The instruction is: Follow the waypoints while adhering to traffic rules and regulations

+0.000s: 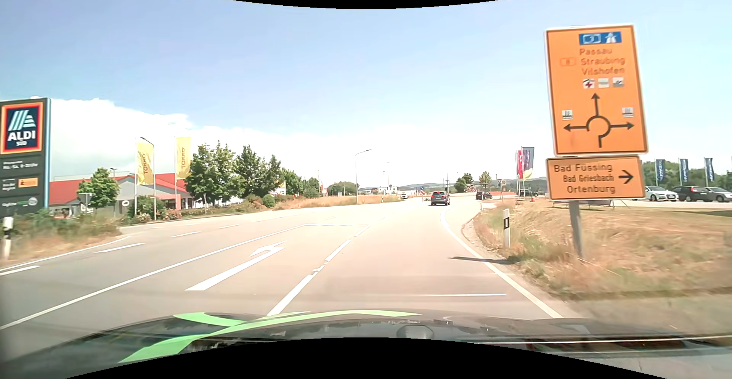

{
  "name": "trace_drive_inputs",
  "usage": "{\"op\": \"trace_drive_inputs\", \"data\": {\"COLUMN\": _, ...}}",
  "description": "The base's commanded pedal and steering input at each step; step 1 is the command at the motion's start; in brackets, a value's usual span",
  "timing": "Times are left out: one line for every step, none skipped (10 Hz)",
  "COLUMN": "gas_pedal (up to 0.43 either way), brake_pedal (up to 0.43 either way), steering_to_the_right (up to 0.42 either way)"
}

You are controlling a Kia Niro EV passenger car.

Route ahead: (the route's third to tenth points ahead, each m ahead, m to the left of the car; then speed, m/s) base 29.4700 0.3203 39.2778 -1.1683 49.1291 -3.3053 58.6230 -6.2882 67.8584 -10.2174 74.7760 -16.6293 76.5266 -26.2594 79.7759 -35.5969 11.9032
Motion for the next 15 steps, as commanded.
{"op": "trace_drive_inputs", "data": {"gas_pedal": 0.098, "brake_pedal": 0.0, "steering_to_the_right": 0.026}}
{"op": "trace_drive_inputs", "data": {"gas_pedal": 0.098, "brake_pedal": 0.0, "steering_to_the_right": 0.027}}
{"op": "trace_drive_inputs", "data": {"gas_pedal": 0.098, "brake_pedal": 0.0, "steering_to_the_right": 0.027}}
{"op": "trace_drive_inputs", "data": {"gas_pedal": 0.098, "brake_pedal": 0.0, "steering_to_the_right": 0.027}}
{"op": "trace_drive_inputs", "data": {"gas_pedal": 0.079, "brake_pedal": 0.0, "steering_to_the_right": 0.027}}
{"op": "trace_drive_inputs", "data": {"gas_pedal": 0.059, "brake_pedal": 0.0, "steering_to_the_right": 0.026}}
{"op": "trace_drive_inputs", "data": {"gas_pedal": 0.028, "brake_pedal": 0.0, "steering_to_the_right": 0.027}}
{"op": "trace_drive_inputs", "data": {"gas_pedal": 0.02, "brake_pedal": 0.0, "steering_to_the_right": 0.026}}
{"op": "trace_drive_inputs", "data": {"gas_pedal": 0.0, "brake_pedal": 0.0, "steering_to_the_right": 0.027}}
{"op": "trace_drive_inputs", "data": {"gas_pedal": 0.0, "brake_pedal": 0.0, "steering_to_the_right": 0.027}}
{"op": "trace_drive_inputs", "data": {"gas_pedal": 0.0, "brake_pedal": 0.0, "steering_to_the_right": 0.027}}
{"op": "trace_drive_inputs", "data": {"gas_pedal": 0.0, "brake_pedal": 0.0, "steering_to_the_right": 0.027}}
{"op": "trace_drive_inputs", "data": {"gas_pedal": 0.0, "brake_pedal": 0.0, "steering_to_the_right": 0.027}}
{"op": "trace_drive_inputs", "data": {"gas_pedal": 0.0, "brake_pedal": 0.0, "steering_to_the_right": 0.027}}
{"op": "trace_drive_inputs", "data": {"gas_pedal": 0.0, "brake_pedal": 0.012, "steering_to_the_right": 0.027}}
